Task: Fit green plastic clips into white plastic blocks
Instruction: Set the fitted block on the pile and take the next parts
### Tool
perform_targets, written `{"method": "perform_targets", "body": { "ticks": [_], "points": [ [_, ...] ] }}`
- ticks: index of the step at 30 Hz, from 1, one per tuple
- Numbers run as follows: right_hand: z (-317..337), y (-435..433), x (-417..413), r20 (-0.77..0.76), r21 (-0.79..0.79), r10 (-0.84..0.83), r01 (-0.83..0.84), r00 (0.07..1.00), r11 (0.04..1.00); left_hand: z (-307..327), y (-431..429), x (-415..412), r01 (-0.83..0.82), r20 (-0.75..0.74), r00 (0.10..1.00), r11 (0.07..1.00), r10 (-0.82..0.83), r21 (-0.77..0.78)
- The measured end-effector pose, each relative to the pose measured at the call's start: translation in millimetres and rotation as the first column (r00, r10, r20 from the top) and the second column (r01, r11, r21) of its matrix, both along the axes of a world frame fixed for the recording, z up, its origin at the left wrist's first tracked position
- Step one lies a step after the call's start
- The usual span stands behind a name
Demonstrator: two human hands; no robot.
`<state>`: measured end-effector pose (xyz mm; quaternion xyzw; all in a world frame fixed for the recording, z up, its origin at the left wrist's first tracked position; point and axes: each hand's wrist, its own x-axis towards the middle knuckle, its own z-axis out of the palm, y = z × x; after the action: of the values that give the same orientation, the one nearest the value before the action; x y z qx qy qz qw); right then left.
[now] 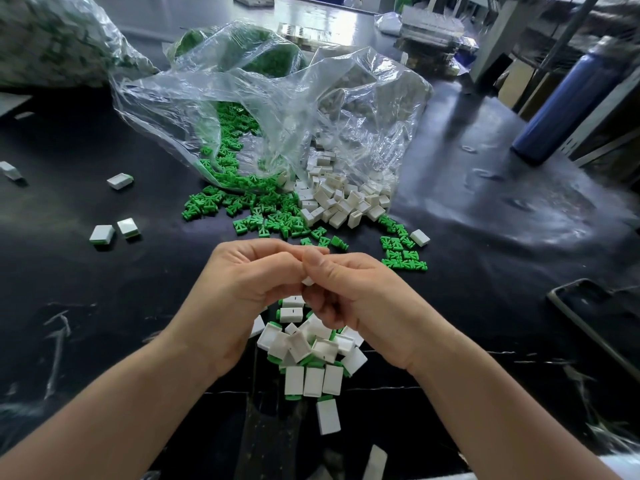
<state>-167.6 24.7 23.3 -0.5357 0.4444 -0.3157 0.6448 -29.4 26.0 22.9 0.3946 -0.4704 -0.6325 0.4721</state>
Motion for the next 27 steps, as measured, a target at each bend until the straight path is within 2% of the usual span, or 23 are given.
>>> {"method": "perform_targets", "body": {
  "ticks": [6,11,14,16,20,24,27],
  "points": [
    [5.7,-5.0,-4.5,0.103,0.141,0.020,-0.034,0.994,0.989,-1.6,-3.4,2.5,0.033,-0.048,0.998,0.999,-0.032,0.010],
    [4.1,-6.7,-6.5,0.159,0.158,-0.029,0.004,0.987,0.987,-3.1,-4.9,4.3,0.030,-0.054,0.998,0.998,-0.027,0.059],
    [6.0,-7.7,-11.3,0.184,0.112,-0.062,0.042,0.981,0.993,-0.7,-7.0,6.7,0.038,-0.027,0.999,0.997,-0.036,0.067],
    [5.4,-10.9,-16.6,0.126,0.046,-0.111,0.106,0.986,0.993,0.6,-11.1,11.3,-0.043,-0.004,0.999,0.996,0.043,0.076],
    [4.6,-15.0,-23.5,-0.116,-0.144,-0.197,0.180,0.973,0.973,-0.6,-24.5,22.6,-0.258,0.123,0.961,0.964,0.249,0.070],
    [0.7,-13.7,-23.5,-0.323,-0.260,-0.187,0.103,0.928,0.960,-8.8,-31.7,23.0,-0.343,0.319,0.889,0.939,0.329,-0.012],
    [-3.4,-12.4,-20.4,-0.467,-0.284,-0.144,0.006,0.872,0.959,-17.7,-34.8,20.7,-0.359,0.482,0.791,0.924,0.377,-0.133]
  ]
}}
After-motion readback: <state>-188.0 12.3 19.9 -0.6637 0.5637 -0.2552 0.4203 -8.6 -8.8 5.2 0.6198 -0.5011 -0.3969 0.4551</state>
